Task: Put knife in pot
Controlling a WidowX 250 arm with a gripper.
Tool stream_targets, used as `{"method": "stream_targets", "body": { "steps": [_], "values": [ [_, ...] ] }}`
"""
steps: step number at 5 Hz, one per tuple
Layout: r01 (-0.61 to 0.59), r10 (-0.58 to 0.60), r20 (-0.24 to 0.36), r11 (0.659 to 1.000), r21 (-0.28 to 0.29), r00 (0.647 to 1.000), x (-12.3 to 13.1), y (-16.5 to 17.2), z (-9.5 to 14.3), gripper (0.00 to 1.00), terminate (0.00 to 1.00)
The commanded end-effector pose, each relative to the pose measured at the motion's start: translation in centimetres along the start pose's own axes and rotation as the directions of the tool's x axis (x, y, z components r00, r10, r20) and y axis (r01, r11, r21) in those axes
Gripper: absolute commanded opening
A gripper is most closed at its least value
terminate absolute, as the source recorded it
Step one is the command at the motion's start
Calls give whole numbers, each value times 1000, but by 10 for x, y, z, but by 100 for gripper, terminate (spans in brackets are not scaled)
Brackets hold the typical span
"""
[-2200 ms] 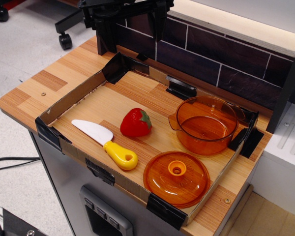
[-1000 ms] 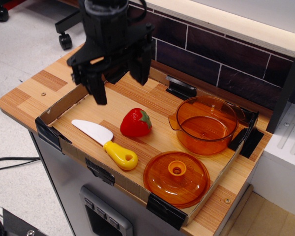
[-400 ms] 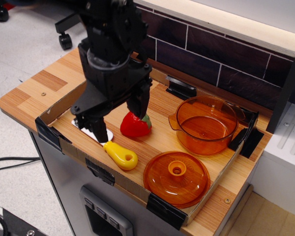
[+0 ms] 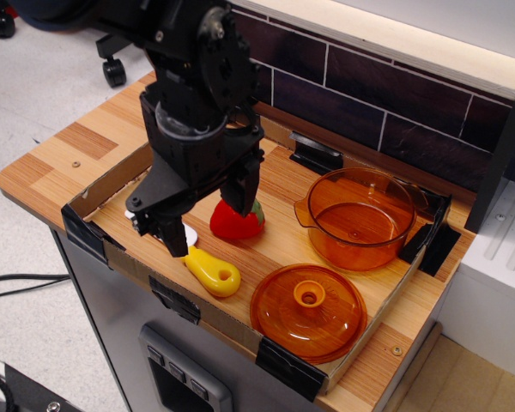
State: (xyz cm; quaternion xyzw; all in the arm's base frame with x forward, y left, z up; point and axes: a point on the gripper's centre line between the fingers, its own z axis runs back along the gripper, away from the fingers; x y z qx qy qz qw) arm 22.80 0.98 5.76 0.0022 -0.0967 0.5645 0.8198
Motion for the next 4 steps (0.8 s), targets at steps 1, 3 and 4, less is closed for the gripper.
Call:
{"method": "stream_targets", "body": {
  "steps": [1,3,4],
  "values": [
    [26,-26,27,1000,-2,999,-4,1,-16,0,0],
    [24,-24,69,1000,-4,997,-6,7,-32,100,0],
    [22,-22,74,1000,-1,997,-7,8,-34,100,0]
  ]
}}
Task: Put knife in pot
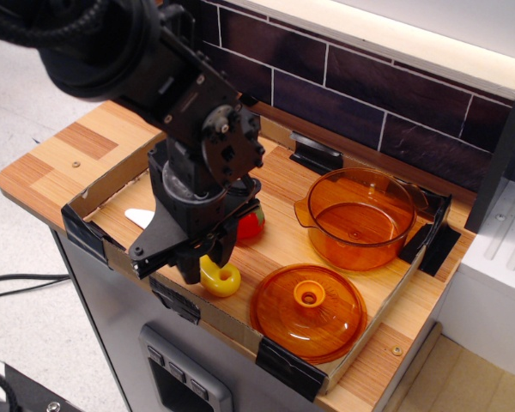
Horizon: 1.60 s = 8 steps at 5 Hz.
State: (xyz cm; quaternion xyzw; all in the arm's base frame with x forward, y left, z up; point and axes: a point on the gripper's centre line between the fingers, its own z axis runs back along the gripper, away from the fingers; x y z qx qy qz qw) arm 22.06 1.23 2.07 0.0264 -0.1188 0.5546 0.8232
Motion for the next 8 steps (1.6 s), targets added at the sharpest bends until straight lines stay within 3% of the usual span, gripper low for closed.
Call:
{"method": "stream_targets", "body": {
  "steps": [1,3,4,5,7,8],
  "values": [
    [-7,7,16,1000,-13,1000,-1,-3,-2,100,0],
    [12,-12,12,1000,-13,1000,-7,-1,-14,100,0],
    [-11,11,13,1000,-15,1000,-7,-2,-23,0,0],
    [-6,6,12,1000,-17,1000,-4,-4,-27,0,0],
    [-115,114,-18,992,-45,993,6,-8,21,0,0],
    [-130,126,-72,990,-49,989,15,-8,45,0,0]
  ]
}}
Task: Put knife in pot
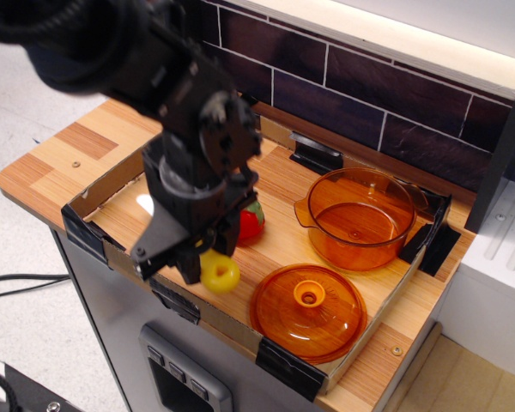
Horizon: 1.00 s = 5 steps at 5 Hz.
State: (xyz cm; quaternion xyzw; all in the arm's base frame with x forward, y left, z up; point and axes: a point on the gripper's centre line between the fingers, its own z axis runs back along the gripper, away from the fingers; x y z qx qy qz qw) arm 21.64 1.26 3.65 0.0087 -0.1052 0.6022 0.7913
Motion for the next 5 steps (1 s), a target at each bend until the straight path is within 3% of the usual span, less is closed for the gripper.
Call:
{"method": "stream_targets", "body": {
  "steps": [1,2,5],
  "values": [
    [-55,50,-46,993,-108,998,16,-23,55,0,0],
    [-88,85,-31,987,-135,996,12,-38,61,0,0],
    [-173,170,-52,983,-63,984,-24,-98,54,0,0]
  ]
}}
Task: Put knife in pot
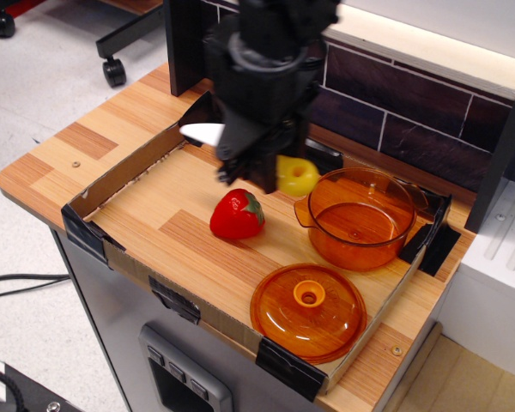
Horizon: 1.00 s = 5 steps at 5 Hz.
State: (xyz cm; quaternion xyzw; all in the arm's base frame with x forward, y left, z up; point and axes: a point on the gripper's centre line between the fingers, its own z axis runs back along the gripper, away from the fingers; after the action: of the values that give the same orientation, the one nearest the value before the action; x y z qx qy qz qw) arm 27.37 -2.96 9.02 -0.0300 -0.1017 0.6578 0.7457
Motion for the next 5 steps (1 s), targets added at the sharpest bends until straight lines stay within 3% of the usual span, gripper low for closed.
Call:
{"method": "stream_targets", "body": {
  "steps": [1,4,5],
  "values": [
    [-46,46,10,999,-14,999,-21,-35,-7,0,0],
    [-73,72,37,997,12,997,-39,-53,-34,0,0],
    [-71,70,47,997,15,996,-36,-52,-33,100,0]
  ]
}}
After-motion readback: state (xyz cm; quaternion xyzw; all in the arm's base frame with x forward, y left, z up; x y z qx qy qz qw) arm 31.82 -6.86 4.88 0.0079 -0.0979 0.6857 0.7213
